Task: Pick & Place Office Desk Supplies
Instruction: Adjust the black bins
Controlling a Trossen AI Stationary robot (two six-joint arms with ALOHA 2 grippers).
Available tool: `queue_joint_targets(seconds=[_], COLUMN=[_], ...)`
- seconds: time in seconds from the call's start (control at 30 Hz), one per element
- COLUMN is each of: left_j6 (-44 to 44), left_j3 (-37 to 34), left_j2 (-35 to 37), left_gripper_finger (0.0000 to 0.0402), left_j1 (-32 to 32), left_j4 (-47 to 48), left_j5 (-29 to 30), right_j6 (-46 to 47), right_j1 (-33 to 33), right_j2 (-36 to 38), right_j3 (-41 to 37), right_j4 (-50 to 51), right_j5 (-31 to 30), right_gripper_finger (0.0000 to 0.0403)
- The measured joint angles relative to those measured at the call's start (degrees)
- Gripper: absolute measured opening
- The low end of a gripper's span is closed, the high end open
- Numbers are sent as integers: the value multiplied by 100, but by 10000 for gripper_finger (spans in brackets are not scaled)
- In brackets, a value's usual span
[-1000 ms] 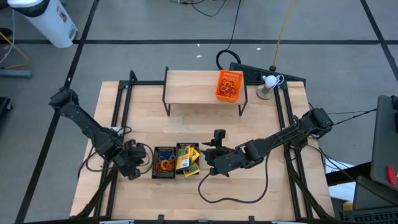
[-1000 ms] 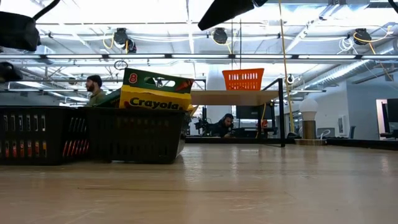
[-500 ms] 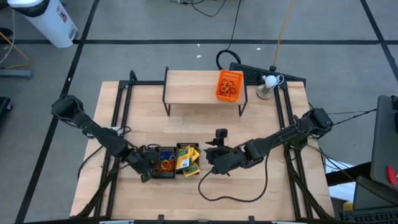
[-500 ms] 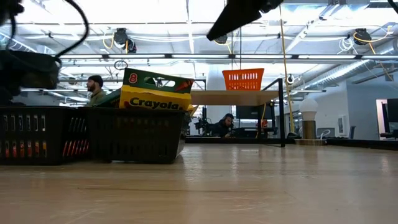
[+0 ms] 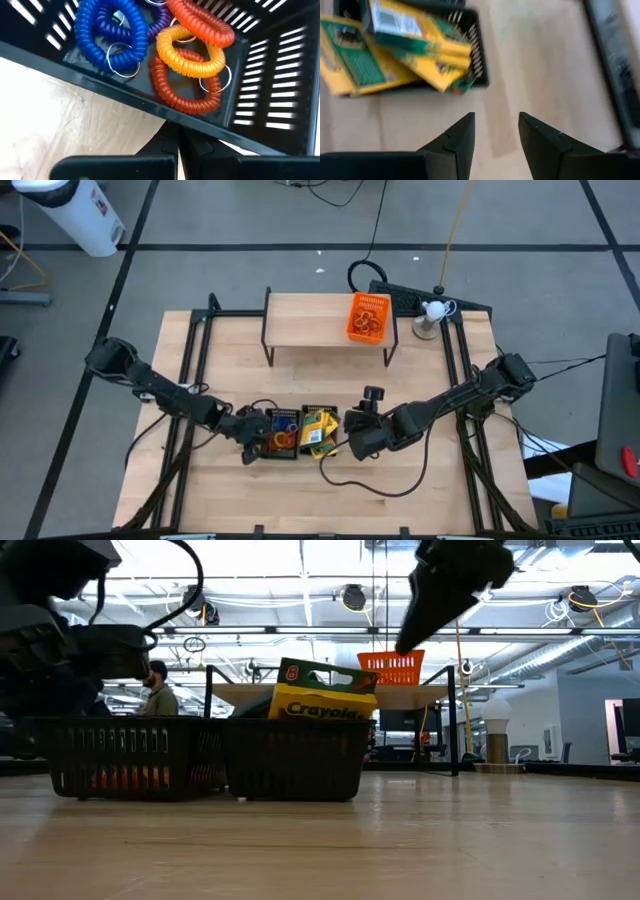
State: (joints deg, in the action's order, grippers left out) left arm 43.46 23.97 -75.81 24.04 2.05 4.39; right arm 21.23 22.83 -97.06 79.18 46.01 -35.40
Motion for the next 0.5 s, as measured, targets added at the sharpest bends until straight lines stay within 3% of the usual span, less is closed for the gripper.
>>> queue_joint_targets(seconds=[0.23, 0.4, 0.5], left_j6=[-285, -421, -422], left_j3=[0, 0, 0], left_j2=[0, 2, 2], left_gripper_finger=[1, 2, 1], left_j1=[-119, -119, -119], left_j4=[26, 71, 92], left_j5=[-184, -184, -183], right_j6=[369, 329, 197], right_j1=[-48, -304, -467], right_j2=[0, -3, -4], right_j3=[-13, -569, -1068], right_j4=[170, -859, -1631], right_j5=[889, 2007, 2375], right_gripper_finger=[134, 90, 57])
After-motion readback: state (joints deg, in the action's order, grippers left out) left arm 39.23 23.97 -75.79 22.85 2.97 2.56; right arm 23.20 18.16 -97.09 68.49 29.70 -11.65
